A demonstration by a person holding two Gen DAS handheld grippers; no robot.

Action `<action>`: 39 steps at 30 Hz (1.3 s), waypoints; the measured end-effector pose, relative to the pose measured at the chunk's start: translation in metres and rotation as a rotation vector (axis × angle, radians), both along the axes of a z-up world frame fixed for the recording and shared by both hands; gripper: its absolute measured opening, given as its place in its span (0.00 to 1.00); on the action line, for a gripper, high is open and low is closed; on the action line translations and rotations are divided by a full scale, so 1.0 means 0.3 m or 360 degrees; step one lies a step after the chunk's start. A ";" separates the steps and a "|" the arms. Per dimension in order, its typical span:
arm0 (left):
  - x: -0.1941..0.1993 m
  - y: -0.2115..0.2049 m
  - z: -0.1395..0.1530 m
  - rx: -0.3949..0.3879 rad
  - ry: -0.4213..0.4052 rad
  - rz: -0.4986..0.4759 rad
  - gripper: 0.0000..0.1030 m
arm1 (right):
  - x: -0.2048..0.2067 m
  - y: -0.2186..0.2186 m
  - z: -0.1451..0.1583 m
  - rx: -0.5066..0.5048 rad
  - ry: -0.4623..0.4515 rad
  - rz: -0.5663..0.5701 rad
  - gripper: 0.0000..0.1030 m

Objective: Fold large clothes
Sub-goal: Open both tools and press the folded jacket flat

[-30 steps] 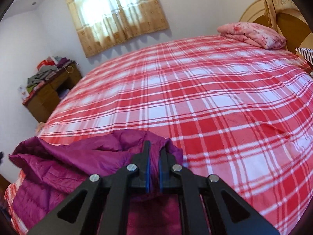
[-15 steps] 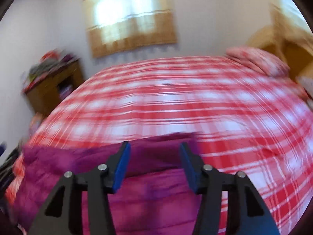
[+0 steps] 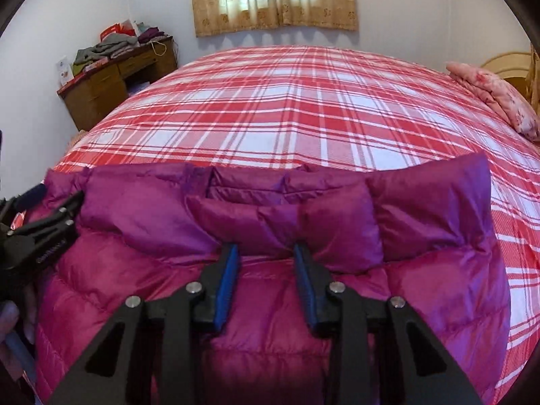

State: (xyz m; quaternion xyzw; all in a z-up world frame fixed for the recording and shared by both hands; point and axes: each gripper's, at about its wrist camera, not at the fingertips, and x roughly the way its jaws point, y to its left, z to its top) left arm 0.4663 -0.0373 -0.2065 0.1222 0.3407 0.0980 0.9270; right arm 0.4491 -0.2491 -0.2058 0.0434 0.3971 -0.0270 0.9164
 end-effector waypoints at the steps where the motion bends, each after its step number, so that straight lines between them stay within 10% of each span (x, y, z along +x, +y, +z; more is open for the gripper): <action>1: -0.001 0.000 -0.004 -0.0003 0.0001 0.0002 0.74 | 0.000 0.000 0.001 -0.0001 -0.0004 -0.0001 0.36; 39: 0.062 0.021 -0.080 -0.0068 0.0169 0.0056 0.87 | 0.040 -0.007 -0.050 -0.0016 0.0052 -0.0025 0.36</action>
